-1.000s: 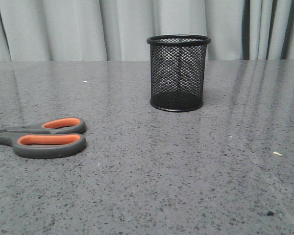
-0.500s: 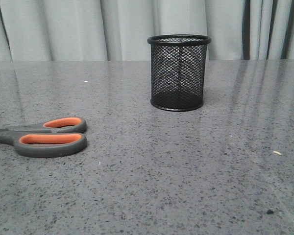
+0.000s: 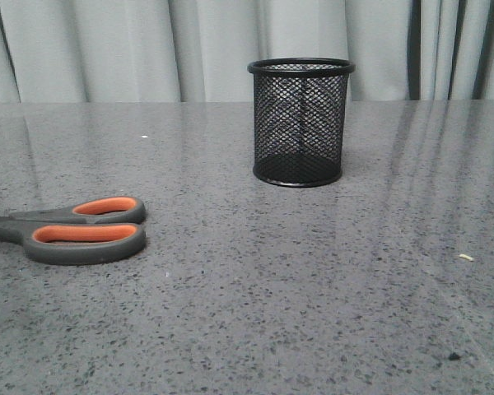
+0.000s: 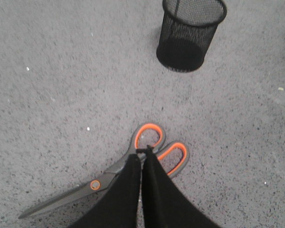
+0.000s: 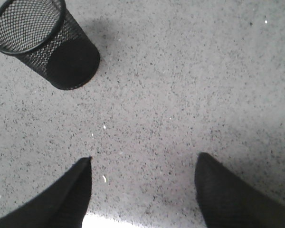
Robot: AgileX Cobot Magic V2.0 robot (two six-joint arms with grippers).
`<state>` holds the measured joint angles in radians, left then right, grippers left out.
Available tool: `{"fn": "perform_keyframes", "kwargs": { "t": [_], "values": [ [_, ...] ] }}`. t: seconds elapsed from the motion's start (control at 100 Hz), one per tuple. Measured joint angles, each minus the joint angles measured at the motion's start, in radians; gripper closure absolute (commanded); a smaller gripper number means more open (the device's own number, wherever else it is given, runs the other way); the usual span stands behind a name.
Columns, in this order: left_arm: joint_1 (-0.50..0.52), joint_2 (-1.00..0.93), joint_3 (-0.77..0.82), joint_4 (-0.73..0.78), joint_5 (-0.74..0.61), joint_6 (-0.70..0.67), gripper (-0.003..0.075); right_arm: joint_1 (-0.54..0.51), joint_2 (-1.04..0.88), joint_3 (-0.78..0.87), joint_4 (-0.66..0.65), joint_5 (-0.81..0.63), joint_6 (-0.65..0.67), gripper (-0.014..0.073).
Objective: Put scissors into bucket
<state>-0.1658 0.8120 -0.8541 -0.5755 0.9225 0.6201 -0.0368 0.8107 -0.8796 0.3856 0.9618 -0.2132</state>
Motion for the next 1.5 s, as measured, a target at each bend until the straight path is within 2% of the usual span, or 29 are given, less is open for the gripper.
{"fn": "perform_keyframes", "kwargs": {
  "t": [0.09,0.19,0.26,0.43,0.58,0.93,1.04,1.33,1.5],
  "values": [
    [0.000,0.044,-0.005,0.000,0.010,0.001,0.0587,0.000,0.000,0.000,0.017,-0.011,-0.006,0.0148],
    [0.000,0.106,-0.027,0.000,0.016,0.011,0.0438,0.000,0.000,0.000,0.036,-0.014,-0.024,0.0148],
    [0.000,0.151,-0.049,0.000,0.028,0.032,0.0380,0.000,0.000,0.000,0.037,-0.018,-0.031,0.0148],
    [0.000,0.271,-0.141,0.002,0.140,0.094,0.0375,0.000,0.000,0.000,0.041,-0.027,-0.034,0.0148],
    [-0.001,0.379,-0.228,0.035,0.282,0.236,0.0375,0.000,0.000,0.000,0.041,-0.030,-0.040,0.0148],
    [-0.009,0.532,-0.311,0.143,0.304,0.607,0.0373,0.000,0.000,0.000,0.043,-0.032,-0.068,0.0148],
    [-0.049,0.557,-0.311,0.188,0.306,0.644,0.0358,0.000,0.000,0.000,0.043,-0.032,-0.071,0.0148],
    [-0.233,0.645,-0.311,0.367,0.306,0.702,0.0358,0.000,0.000,0.000,0.043,-0.036,-0.074,0.0148],
    [-0.249,0.683,-0.311,0.414,0.306,0.704,0.0358,0.000,0.000,0.000,0.043,-0.038,-0.074,0.0148]
  ]
}}
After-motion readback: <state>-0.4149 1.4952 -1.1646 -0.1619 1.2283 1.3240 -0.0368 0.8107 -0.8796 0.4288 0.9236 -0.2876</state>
